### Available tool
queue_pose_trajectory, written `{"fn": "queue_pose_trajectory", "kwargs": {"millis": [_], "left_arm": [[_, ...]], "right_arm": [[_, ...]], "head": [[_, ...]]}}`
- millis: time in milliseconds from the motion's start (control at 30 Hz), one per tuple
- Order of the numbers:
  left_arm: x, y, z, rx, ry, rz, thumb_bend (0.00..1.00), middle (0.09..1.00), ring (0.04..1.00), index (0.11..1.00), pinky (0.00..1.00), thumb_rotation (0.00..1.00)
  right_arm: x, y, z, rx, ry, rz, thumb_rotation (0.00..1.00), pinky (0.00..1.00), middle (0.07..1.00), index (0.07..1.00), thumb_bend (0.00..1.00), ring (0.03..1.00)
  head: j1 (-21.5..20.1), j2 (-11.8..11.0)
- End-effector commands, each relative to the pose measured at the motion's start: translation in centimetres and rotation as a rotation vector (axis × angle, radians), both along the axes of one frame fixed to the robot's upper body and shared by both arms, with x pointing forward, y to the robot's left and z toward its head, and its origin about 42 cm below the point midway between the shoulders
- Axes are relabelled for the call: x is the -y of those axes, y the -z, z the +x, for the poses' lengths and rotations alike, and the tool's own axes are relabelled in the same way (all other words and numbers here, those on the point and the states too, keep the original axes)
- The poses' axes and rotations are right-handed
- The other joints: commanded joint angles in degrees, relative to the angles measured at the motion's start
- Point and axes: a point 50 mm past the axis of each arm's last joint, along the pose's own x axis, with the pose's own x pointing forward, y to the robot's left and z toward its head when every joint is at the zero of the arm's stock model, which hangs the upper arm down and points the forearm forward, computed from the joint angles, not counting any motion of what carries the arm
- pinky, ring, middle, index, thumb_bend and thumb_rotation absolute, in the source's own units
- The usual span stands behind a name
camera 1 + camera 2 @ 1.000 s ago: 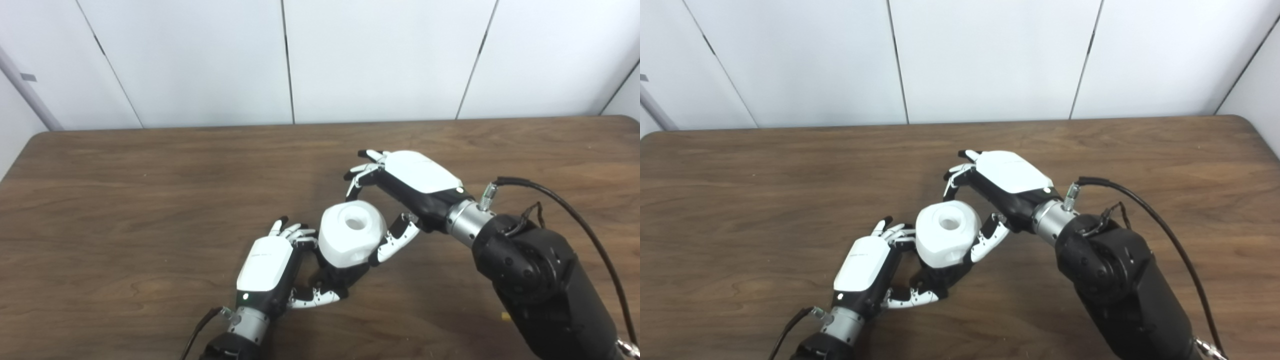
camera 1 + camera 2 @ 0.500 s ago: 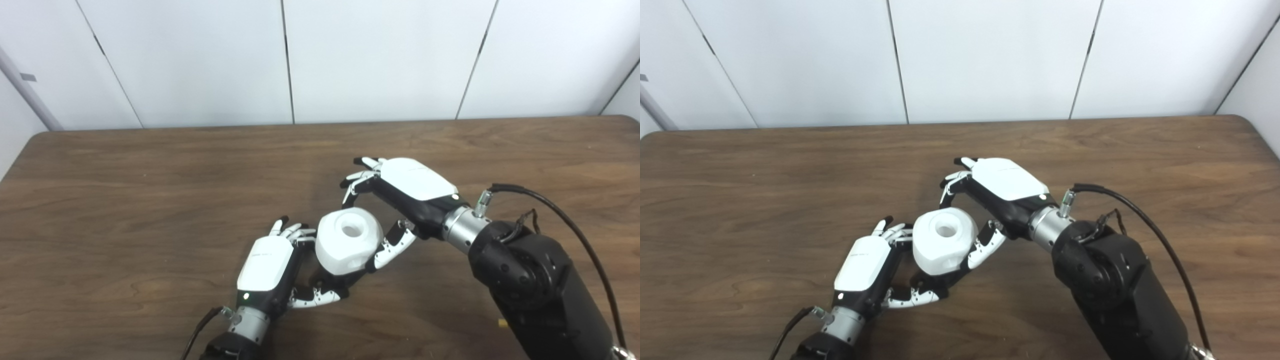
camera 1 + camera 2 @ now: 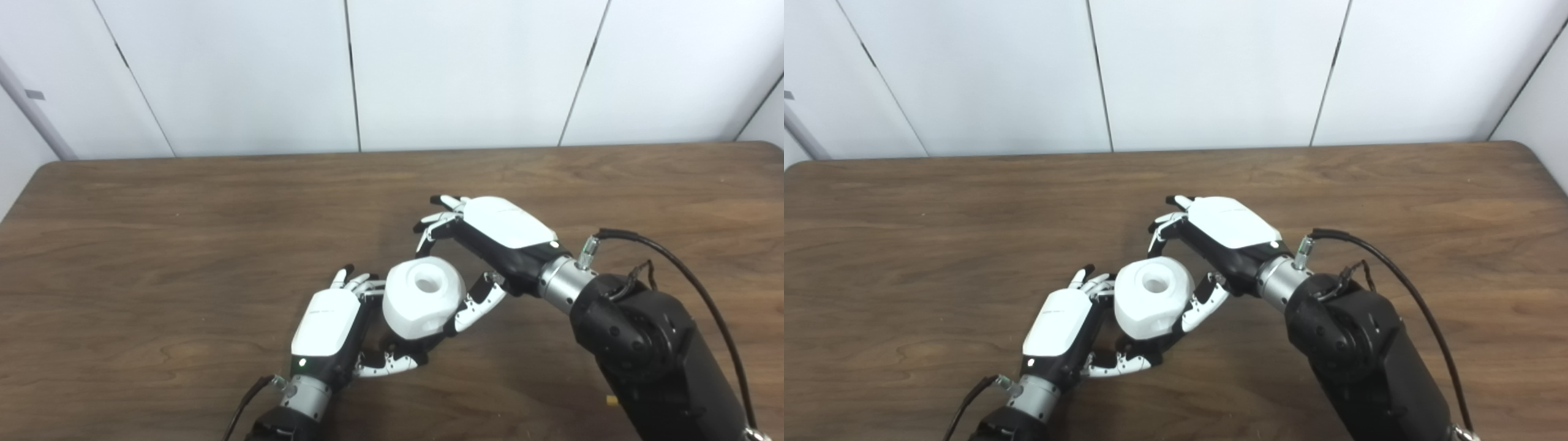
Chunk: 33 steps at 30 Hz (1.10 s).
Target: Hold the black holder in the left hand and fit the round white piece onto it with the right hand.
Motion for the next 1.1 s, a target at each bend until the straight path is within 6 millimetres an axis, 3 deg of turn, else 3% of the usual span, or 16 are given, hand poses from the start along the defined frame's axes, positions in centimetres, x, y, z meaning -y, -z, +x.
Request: {"fn": "queue_pose_trajectory", "kwargs": {"millis": [0, 1067], "left_arm": [[0.68, 0.80, -0.16, -0.046, 0.020, 0.033, 0.52, 0.775, 0.868, 0.486, 1.00, 0.05], [0.67, 0.70, -0.03, -0.033, 0.017, 0.027, 0.52, 0.766, 0.863, 0.485, 1.00, 0.05]], "right_arm": [[-0.23, -1.20, 0.23, 0.066, -0.016, 0.007, 0.13, 1.00, 0.841, 0.482, 0.52, 0.983], [-0.18, -0.50, -0.28, 0.052, -0.024, -0.017, 0.13, 1.00, 0.845, 0.483, 0.52, 0.983]], "head": [[0.07, 0.00], [-0.52, 0.36]]}}
